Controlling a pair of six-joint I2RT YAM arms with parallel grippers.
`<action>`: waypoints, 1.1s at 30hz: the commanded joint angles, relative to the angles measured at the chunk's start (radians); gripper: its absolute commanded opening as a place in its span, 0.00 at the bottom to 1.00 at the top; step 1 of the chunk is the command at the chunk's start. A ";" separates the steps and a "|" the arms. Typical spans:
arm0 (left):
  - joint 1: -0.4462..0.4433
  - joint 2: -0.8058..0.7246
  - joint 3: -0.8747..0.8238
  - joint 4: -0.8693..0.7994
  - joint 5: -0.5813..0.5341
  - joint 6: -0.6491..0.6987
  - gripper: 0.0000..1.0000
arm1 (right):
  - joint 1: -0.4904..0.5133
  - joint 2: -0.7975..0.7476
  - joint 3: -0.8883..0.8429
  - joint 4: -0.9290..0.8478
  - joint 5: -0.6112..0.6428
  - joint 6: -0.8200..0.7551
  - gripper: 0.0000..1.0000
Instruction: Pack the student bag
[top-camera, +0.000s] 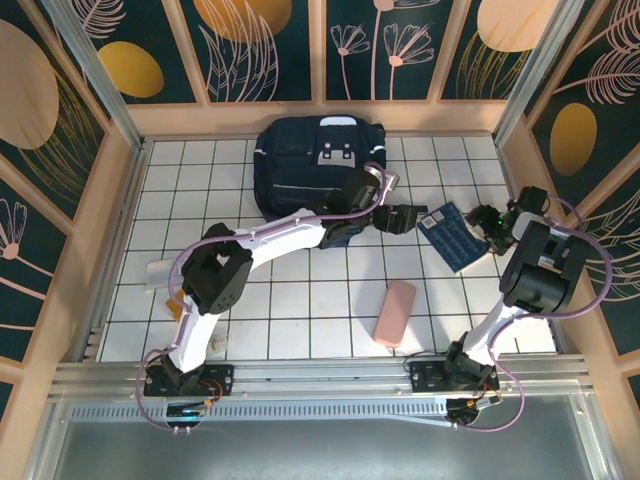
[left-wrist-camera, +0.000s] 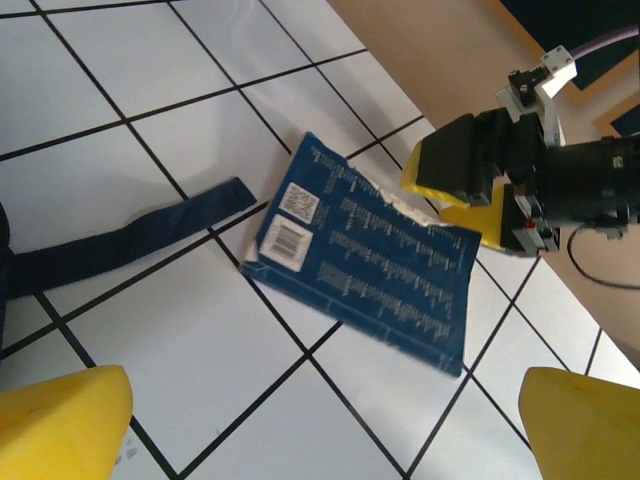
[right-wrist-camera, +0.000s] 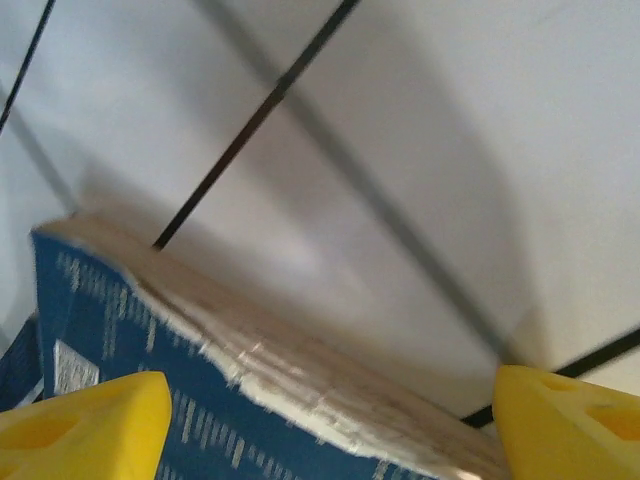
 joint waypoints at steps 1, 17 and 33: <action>0.001 0.067 0.101 -0.096 -0.040 -0.018 0.97 | 0.143 -0.072 -0.065 -0.082 -0.166 0.030 0.84; 0.056 0.228 0.270 -0.398 0.016 -0.066 0.65 | 0.211 -0.284 -0.237 -0.081 -0.257 0.050 0.68; 0.068 0.289 0.250 -0.490 0.065 -0.144 0.71 | 0.280 -0.163 -0.257 -0.057 -0.184 -0.010 0.44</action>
